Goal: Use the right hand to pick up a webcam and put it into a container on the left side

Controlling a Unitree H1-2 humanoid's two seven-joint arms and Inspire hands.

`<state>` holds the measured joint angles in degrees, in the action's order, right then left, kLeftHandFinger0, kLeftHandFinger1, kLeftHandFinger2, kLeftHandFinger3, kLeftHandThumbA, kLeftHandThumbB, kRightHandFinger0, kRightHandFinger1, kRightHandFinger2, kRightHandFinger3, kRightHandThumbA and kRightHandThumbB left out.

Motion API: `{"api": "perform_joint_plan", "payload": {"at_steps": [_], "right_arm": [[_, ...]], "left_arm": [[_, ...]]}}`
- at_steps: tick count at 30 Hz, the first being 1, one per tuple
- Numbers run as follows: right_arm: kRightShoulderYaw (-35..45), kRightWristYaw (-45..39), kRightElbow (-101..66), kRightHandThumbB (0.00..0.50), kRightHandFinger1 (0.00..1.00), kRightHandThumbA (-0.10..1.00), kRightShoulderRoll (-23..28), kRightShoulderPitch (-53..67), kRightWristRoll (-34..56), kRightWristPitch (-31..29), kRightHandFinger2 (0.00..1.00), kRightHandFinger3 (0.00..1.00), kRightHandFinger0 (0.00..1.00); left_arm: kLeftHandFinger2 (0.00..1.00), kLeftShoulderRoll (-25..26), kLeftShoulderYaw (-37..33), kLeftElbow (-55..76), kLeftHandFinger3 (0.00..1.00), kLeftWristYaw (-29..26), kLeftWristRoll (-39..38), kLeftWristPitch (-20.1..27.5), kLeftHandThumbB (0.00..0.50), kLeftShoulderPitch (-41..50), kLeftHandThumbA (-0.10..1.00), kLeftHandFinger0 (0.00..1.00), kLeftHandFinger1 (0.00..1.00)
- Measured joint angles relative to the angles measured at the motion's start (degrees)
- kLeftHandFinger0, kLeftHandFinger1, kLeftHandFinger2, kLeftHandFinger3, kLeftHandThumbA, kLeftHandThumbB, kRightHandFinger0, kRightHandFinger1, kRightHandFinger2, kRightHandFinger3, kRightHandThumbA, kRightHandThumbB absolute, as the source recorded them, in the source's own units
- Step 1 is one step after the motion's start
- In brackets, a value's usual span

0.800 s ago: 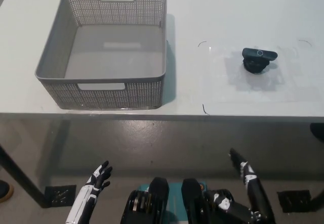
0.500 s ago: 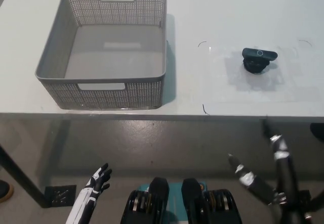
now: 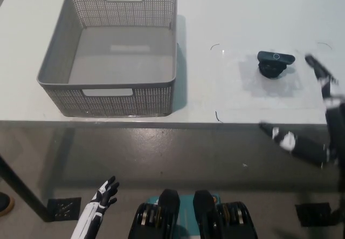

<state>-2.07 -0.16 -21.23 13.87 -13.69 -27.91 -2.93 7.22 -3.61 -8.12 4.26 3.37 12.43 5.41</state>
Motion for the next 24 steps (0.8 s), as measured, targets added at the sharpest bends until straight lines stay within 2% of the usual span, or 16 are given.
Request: {"api": "perform_joint_plan", "payload": {"at_steps": [2, 4, 7, 10, 15, 24], "right_arm": [[-0.1, -1.7, 1.4, 0.489, 1.0, 0.93, 1.6, -4.0, -0.7, 2.4, 1.0, 1.0, 1.0], [-0.3, -3.2, 4.0, 0.499, 1.0, 0.94, 3.1, -8.3, -1.1, 4.6, 1.0, 1.0, 1.0], [-1.7, -5.8, 10.1, 0.5, 1.0, 0.93, 5.3, -15.7, -1.9, 7.7, 1.0, 1.0, 1.0], [-3.8, -8.0, 17.6, 0.5, 1.0, 0.97, 6.5, -22.5, -2.6, 10.2, 1.0, 1.0, 1.0], [-8.3, -11.5, 31.2, 0.5, 1.0, 0.96, 7.9, -32.7, -4.3, 13.6, 1.0, 1.0, 1.0], [-14.5, -16.1, 56.3, 0.5, 1.0, 0.92, 8.2, -47.4, -4.7, 15.3, 1.0, 1.0, 1.0]], "left_arm": [[1.0, 0.0, 0.0, 0.0, 1.0, 0.0, 0.0, 0.0, 0.142, 0.1, 1.0, 1.0, 1.0], [1.0, -0.1, 0.0, 0.0, 1.0, 0.0, 0.0, 0.0, 0.149, 0.1, 1.0, 1.0, 1.0], [1.0, -0.1, 0.0, 0.0, 1.0, 0.0, 0.0, 0.0, 0.158, 0.2, 1.0, 1.0, 1.0], [1.0, -0.2, 0.0, 0.0, 1.0, 0.0, 0.0, 0.0, 0.154, 0.2, 1.0, 1.0, 1.0], [1.0, -0.1, 0.0, -0.1, 1.0, 0.0, 0.0, 0.1, 0.141, 0.2, 1.0, 1.0, 1.0], [1.0, -0.1, 0.0, -0.2, 1.0, 0.0, 0.0, 0.9, 0.142, 0.4, 1.0, 1.0, 1.0]]}}
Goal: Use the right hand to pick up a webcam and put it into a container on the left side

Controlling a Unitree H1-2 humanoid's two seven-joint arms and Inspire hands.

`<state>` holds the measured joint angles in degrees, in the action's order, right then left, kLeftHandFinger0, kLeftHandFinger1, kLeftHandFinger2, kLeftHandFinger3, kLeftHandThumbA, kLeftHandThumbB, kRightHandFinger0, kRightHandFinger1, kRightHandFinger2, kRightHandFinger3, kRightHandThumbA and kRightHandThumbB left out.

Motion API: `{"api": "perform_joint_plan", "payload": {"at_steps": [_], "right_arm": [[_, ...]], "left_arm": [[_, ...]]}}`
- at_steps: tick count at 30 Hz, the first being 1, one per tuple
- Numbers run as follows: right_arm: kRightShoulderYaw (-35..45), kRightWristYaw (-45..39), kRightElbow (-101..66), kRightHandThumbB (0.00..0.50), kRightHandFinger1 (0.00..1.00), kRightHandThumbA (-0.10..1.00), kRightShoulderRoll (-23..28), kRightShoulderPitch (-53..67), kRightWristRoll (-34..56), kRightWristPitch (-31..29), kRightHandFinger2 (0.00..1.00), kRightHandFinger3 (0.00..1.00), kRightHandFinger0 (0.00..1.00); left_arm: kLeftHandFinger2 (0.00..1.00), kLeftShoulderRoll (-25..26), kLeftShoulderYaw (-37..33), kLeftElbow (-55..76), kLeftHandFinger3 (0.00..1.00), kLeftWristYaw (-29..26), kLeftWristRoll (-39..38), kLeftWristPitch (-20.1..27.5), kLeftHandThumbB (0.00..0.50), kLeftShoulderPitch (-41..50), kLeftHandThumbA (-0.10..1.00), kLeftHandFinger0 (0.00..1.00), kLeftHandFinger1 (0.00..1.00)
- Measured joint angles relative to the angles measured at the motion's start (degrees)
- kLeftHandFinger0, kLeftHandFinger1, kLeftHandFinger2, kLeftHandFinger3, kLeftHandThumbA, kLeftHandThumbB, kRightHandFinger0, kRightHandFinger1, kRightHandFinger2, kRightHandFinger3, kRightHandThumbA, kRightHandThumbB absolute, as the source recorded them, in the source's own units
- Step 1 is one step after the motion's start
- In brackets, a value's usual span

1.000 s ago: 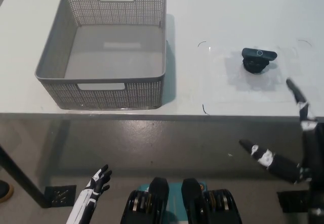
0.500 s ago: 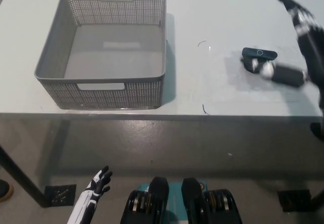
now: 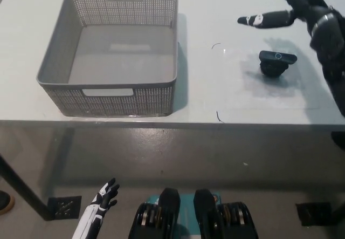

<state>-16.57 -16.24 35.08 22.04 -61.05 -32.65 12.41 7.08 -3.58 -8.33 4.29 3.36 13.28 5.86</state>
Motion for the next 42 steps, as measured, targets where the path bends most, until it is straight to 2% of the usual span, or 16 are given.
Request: {"api": "perform_joint_plan", "payload": {"at_steps": [6, 13, 15, 18, 25, 30, 35, 38, 42], "right_arm": [[-2.5, -0.3, 12.9, 0.5, 1.0, 0.92, -0.1, -5.5, 0.0, -0.3, 1.0, 1.0, 1.0], [-4.3, -0.3, 22.0, 0.5, 1.0, 0.91, -0.8, -6.5, 0.3, -0.8, 1.0, 1.0, 1.0], [-4.3, -0.3, 23.6, 0.5, 1.0, 0.85, -0.9, -6.5, 0.4, -0.8, 1.0, 1.0, 1.0], [-4.3, -0.3, 25.8, 0.5, 1.0, 0.9, -1.1, -6.5, 0.6, -1.0, 1.0, 1.0, 1.0], [-4.6, -0.3, 28.8, 0.5, 1.0, 0.91, -1.8, -6.1, 0.7, -2.2, 1.0, 1.0, 1.0], [-6.1, -0.1, 31.9, 0.5, 1.0, 0.82, -3.0, -5.9, 0.6, -4.1, 1.0, 1.0, 1.0], [-5.7, 0.0, 34.5, 0.5, 1.0, 0.81, -4.4, -5.8, 1.2, -5.5, 1.0, 1.0, 1.0], [-5.8, 0.0, 35.0, 0.5, 1.0, 0.85, -4.9, -5.6, 1.7, -6.3, 1.0, 1.0, 1.0], [-6.1, 0.4, 35.9, 0.5, 1.0, 0.81, -5.5, -5.5, 1.8, -7.2, 1.0, 1.0, 1.0]], "left_arm": [[1.0, 0.0, 0.0, 0.0, 1.0, 0.0, 0.0, 0.4, 0.139, 0.3, 1.0, 1.0, 1.0], [1.0, 0.0, 0.0, 0.0, 1.0, 0.2, 0.0, 0.4, 0.145, 0.4, 1.0, 1.0, 1.0], [1.0, 0.0, 0.1, 0.0, 1.0, 0.3, 0.0, 0.4, 0.141, 0.4, 1.0, 1.0, 1.0], [1.0, 0.0, 0.2, 0.0, 1.0, 0.4, -0.1, 0.4, 0.147, 0.4, 1.0, 1.0, 1.0], [1.0, 0.0, 0.3, 0.0, 1.0, 0.4, -0.1, 0.4, 0.147, 0.3, 1.0, 1.0, 1.0], [1.0, 0.0, 0.3, 0.0, 1.0, 0.5, -0.1, 0.4, 0.134, 0.3, 1.0, 1.0, 1.0], [1.0, 0.0, 0.4, 0.0, 1.0, 0.6, -0.1, 0.4, 0.143, 0.3, 1.0, 1.0, 1.0], [1.0, 0.0, 0.4, 0.0, 1.0, 0.6, 0.0, 0.4, 0.144, 0.2, 1.0, 1.0, 1.0], [1.0, 0.1, 0.5, 0.0, 1.0, 0.6, 0.0, 0.4, 0.131, 0.2, 1.0, 1.0, 1.0]]}}
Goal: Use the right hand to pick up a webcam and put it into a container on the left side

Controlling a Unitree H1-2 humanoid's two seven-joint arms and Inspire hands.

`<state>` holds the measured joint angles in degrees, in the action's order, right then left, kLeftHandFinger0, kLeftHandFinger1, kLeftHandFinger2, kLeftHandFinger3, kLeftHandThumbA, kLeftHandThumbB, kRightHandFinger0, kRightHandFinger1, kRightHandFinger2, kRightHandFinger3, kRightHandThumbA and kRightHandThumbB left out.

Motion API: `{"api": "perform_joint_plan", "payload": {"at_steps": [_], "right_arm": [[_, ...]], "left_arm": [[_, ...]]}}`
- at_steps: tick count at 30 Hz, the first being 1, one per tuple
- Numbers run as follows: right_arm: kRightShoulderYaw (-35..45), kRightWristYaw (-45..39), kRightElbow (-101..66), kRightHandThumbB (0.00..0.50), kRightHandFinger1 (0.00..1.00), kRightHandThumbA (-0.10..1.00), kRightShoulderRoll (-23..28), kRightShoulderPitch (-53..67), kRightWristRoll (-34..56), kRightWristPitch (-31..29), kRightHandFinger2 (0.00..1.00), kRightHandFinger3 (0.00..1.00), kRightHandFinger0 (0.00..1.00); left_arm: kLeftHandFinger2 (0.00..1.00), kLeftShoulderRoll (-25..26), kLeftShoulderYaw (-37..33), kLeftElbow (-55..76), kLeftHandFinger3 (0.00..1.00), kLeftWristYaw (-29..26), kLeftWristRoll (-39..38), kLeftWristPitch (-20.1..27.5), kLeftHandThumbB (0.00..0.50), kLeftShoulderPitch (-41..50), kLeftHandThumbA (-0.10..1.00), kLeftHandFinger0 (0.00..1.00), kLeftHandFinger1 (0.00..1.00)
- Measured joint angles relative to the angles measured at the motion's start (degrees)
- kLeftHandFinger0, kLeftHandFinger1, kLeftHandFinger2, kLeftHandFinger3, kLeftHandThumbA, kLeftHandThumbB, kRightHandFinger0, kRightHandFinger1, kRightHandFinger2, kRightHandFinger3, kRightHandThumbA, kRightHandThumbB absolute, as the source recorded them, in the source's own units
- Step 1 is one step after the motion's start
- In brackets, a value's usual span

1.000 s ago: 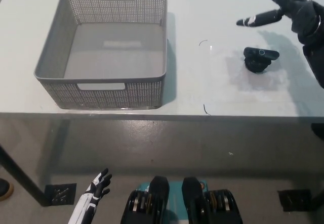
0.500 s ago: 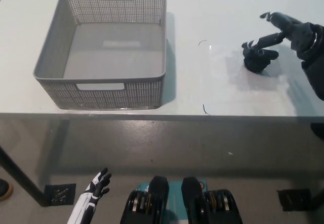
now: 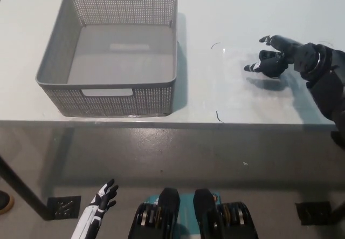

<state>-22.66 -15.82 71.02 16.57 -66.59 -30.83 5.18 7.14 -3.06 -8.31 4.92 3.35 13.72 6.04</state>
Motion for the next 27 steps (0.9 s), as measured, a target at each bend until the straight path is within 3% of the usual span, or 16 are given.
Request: {"api": "perform_joint_plan", "payload": {"at_steps": [7, 11, 21, 23, 24, 25, 26, 27], "right_arm": [[-1.0, 2.5, 3.3, 0.497, 1.0, 0.73, -0.8, -0.1, -0.1, -0.3, 1.0, 1.0, 1.0], [-1.9, 3.9, 5.9, 0.5, 1.0, 0.77, -0.8, 0.0, -0.2, -0.5, 1.0, 1.0, 1.0], [-4.0, 6.3, 8.2, 0.5, 1.0, 0.74, -1.1, -0.1, -0.2, -1.8, 1.0, 1.0, 1.0], [-4.2, 6.6, 8.5, 0.483, 1.0, 0.65, -1.1, -0.1, -0.1, -2.0, 1.0, 1.0, 1.0], [-4.3, 6.6, 8.5, 0.422, 1.0, 0.56, -1.1, -0.1, -0.1, -2.1, 1.0, 1.0, 1.0], [-4.1, 6.8, 8.6, 0.37, 1.0, 0.44, -1.1, -0.1, 0.0, -2.1, 1.0, 1.0, 0.9], [-4.0, 7.0, 8.7, 0.326, 0.84, 0.28, -1.1, -0.1, 0.0, -2.2, 0.9, 0.93, 0.72], [-3.8, 8.0, 8.7, 0.324, 0.78, 0.19, -1.1, 0.1, 0.2, -2.6, 0.86, 0.86, 0.66]], "left_arm": [[1.0, 0.0, 0.2, 0.1, 1.0, 0.0, 0.0, 0.0, 0.149, -0.3, 1.0, 1.0, 1.0], [1.0, 0.0, 0.4, 0.1, 1.0, 0.0, -0.1, 0.0, 0.162, -0.6, 1.0, 1.0, 1.0], [1.0, 0.0, 0.6, 0.1, 1.0, 0.0, -0.1, 0.0, 0.134, -1.0, 1.0, 1.0, 1.0], [1.0, 0.0, 0.6, 0.1, 1.0, 0.0, -0.2, 0.0, 0.132, -1.0, 1.0, 1.0, 1.0], [1.0, 0.0, 0.6, 0.1, 1.0, 0.0, -0.2, 0.0, 0.119, -1.1, 1.0, 1.0, 1.0], [1.0, 0.0, 0.6, 0.1, 1.0, 0.0, -0.2, 0.0, 0.119, -1.1, 1.0, 1.0, 1.0], [1.0, 0.0, 0.6, 0.1, 1.0, 0.0, -0.2, 0.1, 0.121, -1.1, 1.0, 1.0, 1.0], [1.0, 0.0, 0.7, 0.1, 1.0, 0.0, -0.2, 0.2, 0.121, -1.2, 1.0, 1.0, 1.0]]}}
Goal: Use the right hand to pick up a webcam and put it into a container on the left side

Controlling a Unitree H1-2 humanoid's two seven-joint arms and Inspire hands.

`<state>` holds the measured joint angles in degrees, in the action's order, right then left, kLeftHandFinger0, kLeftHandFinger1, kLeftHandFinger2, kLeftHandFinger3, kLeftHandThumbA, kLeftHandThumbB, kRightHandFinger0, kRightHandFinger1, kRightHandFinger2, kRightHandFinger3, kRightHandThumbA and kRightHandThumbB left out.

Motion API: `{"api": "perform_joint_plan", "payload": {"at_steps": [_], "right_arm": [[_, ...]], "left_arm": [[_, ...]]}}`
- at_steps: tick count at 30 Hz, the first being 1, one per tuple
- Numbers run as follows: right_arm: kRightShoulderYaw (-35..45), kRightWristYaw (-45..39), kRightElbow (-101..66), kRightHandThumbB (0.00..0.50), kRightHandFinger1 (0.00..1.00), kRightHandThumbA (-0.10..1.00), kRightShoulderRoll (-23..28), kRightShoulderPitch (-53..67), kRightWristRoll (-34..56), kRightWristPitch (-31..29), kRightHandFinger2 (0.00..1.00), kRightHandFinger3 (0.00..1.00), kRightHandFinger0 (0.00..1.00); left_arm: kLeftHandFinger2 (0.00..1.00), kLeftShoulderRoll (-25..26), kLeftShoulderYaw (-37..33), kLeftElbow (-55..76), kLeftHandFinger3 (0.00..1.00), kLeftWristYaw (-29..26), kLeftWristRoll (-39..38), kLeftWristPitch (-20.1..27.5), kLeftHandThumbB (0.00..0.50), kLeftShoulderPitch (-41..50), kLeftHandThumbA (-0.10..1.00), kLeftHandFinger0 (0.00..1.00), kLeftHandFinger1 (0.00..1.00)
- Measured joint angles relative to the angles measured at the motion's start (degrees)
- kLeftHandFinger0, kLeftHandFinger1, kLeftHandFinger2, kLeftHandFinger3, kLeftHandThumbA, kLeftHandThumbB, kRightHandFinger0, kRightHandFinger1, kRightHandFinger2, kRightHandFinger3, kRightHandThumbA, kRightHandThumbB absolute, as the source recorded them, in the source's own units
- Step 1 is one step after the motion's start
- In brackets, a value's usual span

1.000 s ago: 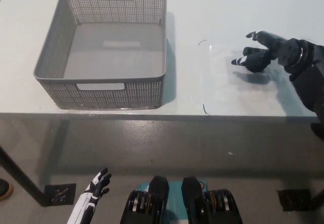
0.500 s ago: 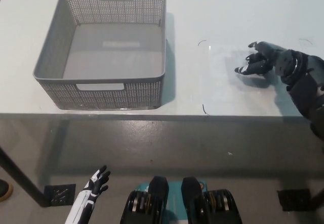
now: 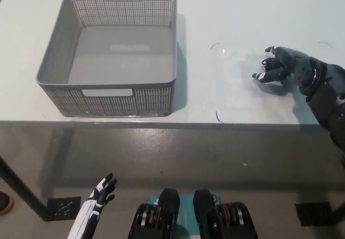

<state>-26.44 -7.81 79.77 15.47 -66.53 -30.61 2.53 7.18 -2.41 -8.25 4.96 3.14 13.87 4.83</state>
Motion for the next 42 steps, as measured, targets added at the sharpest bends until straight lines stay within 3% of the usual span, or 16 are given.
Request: {"api": "perform_joint_plan", "payload": {"at_steps": [1, 2, 4, 6, 8, 18, 22, 24, 25, 27, 28, 31, 33, 34, 37, 42], "right_arm": [[0.2, 0.9, 0.0, 0.192, 0.27, -0.09, 0.0, 0.2, 0.1, -0.4, 0.37, 0.38, 0.15], [0.3, 2.1, 0.0, 0.213, 0.28, -0.1, 0.0, 0.5, 0.1, -1.1, 0.5, 0.48, 0.01], [0.4, 4.7, 0.0, 0.209, 0.33, -0.1, 0.0, 1.2, 0.2, -2.3, 0.67, 0.57, 0.0], [0.8, 6.8, 0.0, 0.204, 0.53, -0.1, 0.0, 1.7, 0.4, -3.3, 0.89, 0.87, 0.02], [1.5, 9.0, 0.0, 0.191, 0.54, -0.1, 0.0, 2.0, 0.7, -4.4, 0.93, 0.91, 0.0], [3.6, 14.4, 0.5, 0.194, 0.57, -0.1, -0.4, 3.4, 1.5, -7.7, 0.96, 0.93, 0.0], [4.4, 15.4, 0.6, 0.187, 0.49, -0.1, -0.3, 3.4, 2.2, -8.6, 0.89, 0.86, 0.0], [4.7, 16.2, 0.5, 0.186, 0.53, -0.1, -0.3, 3.4, 2.4, -9.0, 0.88, 0.79, 0.08], [4.9, 16.5, 0.5, 0.179, 0.76, -0.1, -0.3, 3.3, 2.4, -9.2, 0.93, 0.83, 0.47], [5.4, 17.2, 0.4, 0.154, 0.45, -0.1, -0.1, 3.1, 2.5, -9.5, 0.81, 0.83, 0.04], [5.7, 17.6, 0.3, 0.161, 0.42, -0.1, 0.0, 2.8, 2.6, -9.7, 0.82, 0.81, 0.0], [6.6, 18.1, -0.2, 0.179, 0.39, -0.1, 0.3, 1.5, 2.9, -10.4, 0.79, 0.77, 0.0], [7.6, 18.5, -1.2, 0.18, 0.26, -0.1, 0.8, -0.1, 3.3, -11.0, 0.64, 0.77, 0.0], [7.8, 18.6, -1.6, 0.178, 0.27, -0.1, 0.9, -0.5, 3.4, -11.1, 0.65, 0.77, 0.0], [8.9, 19.2, -3.9, 0.166, 0.42, -0.1, 1.7, -3.5, 3.7, -11.5, 0.83, 0.87, 0.0], [10.5, 19.5, -7.5, 0.174, 0.41, -0.1, 2.2, -6.9, 4.6, -11.7, 0.8, 0.88, 0.0]], "left_arm": [[1.0, 0.0, 0.0, 0.0, 1.0, 0.0, 0.0, 0.0, 0.12, -0.1, 1.0, 1.0, 1.0], [1.0, 0.0, 0.0, 0.0, 1.0, 0.0, 0.0, 0.0, 0.119, -0.2, 1.0, 1.0, 1.0], [1.0, 0.0, 0.0, 0.0, 1.0, 0.0, -0.2, 0.0, 0.127, -0.4, 1.0, 1.0, 1.0], [1.0, 0.0, 0.1, 0.0, 1.0, 0.0, -0.3, 0.0, 0.108, -0.7, 1.0, 1.0, 1.0], [1.0, 0.0, 0.1, 0.0, 1.0, 0.0, -0.4, 0.1, 0.112, -1.0, 1.0, 1.0, 1.0], [1.0, 0.2, 0.1, -0.1, 1.0, 0.2, -0.9, 0.4, 0.121, -1.6, 1.0, 1.0, 1.0], [1.0, 0.3, 0.2, -0.2, 1.0, 0.3, -1.0, 0.4, 0.121, -1.6, 1.0, 1.0, 1.0], [1.0, 0.4, 0.2, -0.2, 1.0, 0.3, -1.0, 0.4, 0.122, -1.6, 1.0, 1.0, 1.0], [1.0, 0.4, 0.2, -0.2, 1.0, 0.3, -1.0, 0.4, 0.128, -1.6, 1.0, 1.0, 1.0], [1.0, 0.4, 0.2, -0.2, 1.0, 0.3, -1.0, 0.4, 0.126, -1.7, 1.0, 1.0, 1.0], [1.0, 0.4, 0.2, -0.2, 1.0, 0.3, -1.0, 0.4, 0.127, -1.7, 1.0, 1.0, 1.0], [1.0, 0.4, 0.3, -0.3, 1.0, 0.3, -1.0, 0.4, 0.128, -1.7, 1.0, 1.0, 1.0], [1.0, 0.4, 0.3, -0.3, 1.0, 0.4, -1.0, 0.4, 0.121, -1.7, 1.0, 1.0, 1.0], [1.0, 0.5, 0.3, -0.4, 1.0, 0.4, -1.0, 0.4, 0.129, -1.7, 1.0, 1.0, 1.0], [1.0, 0.5, 0.3, -0.5, 1.0, 0.4, -1.0, 0.4, 0.116, -1.8, 1.0, 1.0, 1.0], [1.0, 0.6, 0.3, -0.5, 1.0, 0.4, -1.0, 0.4, 0.114, -1.8, 1.0, 1.0, 1.0]]}}
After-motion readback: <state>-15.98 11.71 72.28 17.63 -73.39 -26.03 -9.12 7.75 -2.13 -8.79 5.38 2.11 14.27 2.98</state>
